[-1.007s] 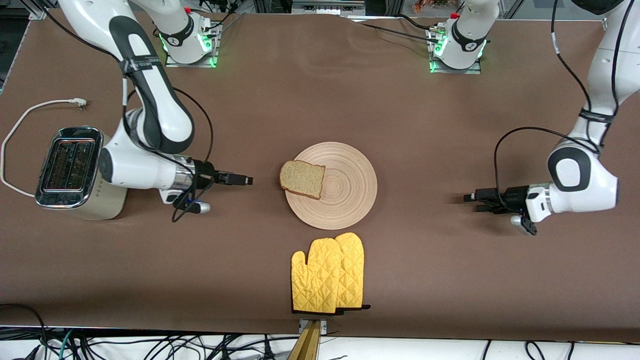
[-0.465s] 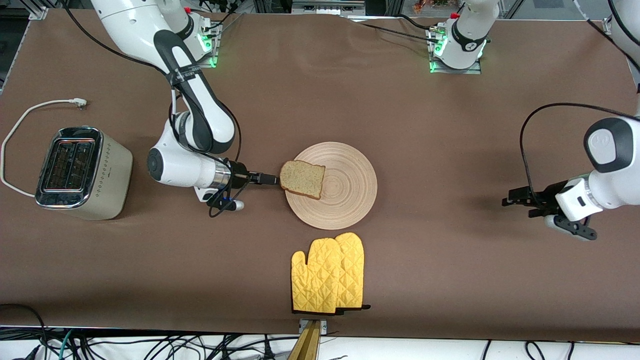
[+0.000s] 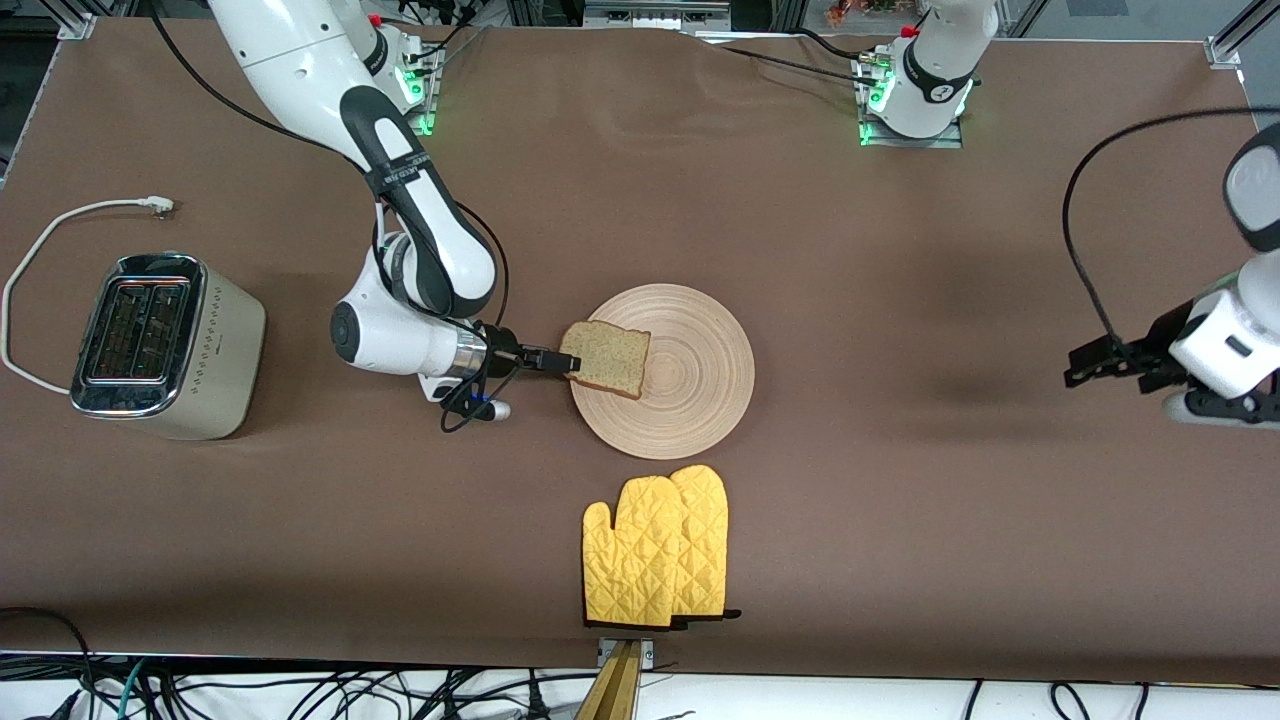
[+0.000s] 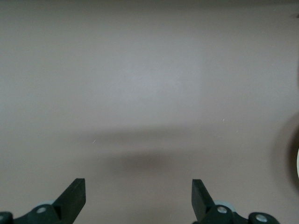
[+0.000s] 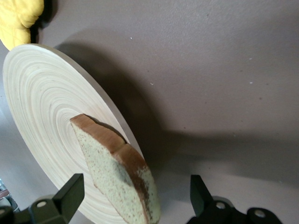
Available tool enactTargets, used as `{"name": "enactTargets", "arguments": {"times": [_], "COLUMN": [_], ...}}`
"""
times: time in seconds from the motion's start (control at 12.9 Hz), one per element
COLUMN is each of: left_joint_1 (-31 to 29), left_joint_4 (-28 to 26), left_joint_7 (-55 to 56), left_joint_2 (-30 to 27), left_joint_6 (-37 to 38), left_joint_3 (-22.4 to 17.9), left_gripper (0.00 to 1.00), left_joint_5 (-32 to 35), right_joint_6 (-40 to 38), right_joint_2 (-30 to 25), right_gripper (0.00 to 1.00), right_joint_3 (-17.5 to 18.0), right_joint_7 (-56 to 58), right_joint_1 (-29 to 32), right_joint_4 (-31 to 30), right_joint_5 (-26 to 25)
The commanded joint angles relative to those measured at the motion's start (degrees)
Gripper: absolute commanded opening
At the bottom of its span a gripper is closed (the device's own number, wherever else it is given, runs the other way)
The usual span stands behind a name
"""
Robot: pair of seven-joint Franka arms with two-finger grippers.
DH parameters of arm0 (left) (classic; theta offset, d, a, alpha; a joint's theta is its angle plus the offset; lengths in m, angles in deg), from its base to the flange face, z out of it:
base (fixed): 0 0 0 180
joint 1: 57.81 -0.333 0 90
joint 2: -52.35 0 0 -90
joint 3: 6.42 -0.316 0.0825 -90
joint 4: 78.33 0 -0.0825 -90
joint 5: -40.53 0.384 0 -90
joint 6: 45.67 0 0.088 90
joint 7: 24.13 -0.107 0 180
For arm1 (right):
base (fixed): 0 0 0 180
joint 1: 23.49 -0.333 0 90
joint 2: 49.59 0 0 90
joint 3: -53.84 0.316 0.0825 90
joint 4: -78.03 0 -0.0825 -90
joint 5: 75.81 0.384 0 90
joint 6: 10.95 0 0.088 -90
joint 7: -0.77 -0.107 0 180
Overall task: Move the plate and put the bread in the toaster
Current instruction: 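Grasp the bread slice with the right gripper while the left withdraws, then lift the bread slice off the plate with the right gripper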
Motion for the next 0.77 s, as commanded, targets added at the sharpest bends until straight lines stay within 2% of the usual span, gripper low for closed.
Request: {"name": "enactTargets", "arguments": {"times": [0.0, 0.08, 0.15, 0.54, 0.7], "left_joint_1": [13.35, 17.5, 19.54, 21.05, 24.29], "left_joint_4": [-2.08, -2.95, -4.62, -11.83, -11.58], "left_joint_7": [2.6, 5.91, 7.77, 8.85, 8.5], "left_joint_2": [-5.23, -5.76, -6.98, -11.91, -19.51], "left_joint_6": [4.32, 4.33, 4.33, 0.48, 0.38], "left_joint_3": [-13.0, -17.4, -19.36, -20.08, -20.17], "left_gripper": [1.0, 1.0, 1.0, 1.0, 1.0], "left_joint_5": [1.44, 1.18, 0.92, 1.18, 1.53], "right_joint_6": [0.18, -0.17, -0.43, -0.61, -0.7], "right_joint_2": [1.03, 1.03, 1.03, 1.56, 1.56], "right_gripper": [1.0, 1.0, 1.0, 1.0, 1.0], "right_joint_3": [0.04, -0.04, -0.04, 0.04, -0.04], "right_joint_7": [5.84, 8.04, 9.28, 13.86, 15.17], "right_joint_1": [0.09, 0.35, 0.7, 1.32, 1.32], "right_joint_4": [1.07, 1.07, 0.99, 0.98, 0.63], "right_joint_5": [6.3, 8.59, 9.92, 10.72, 13.35]}}
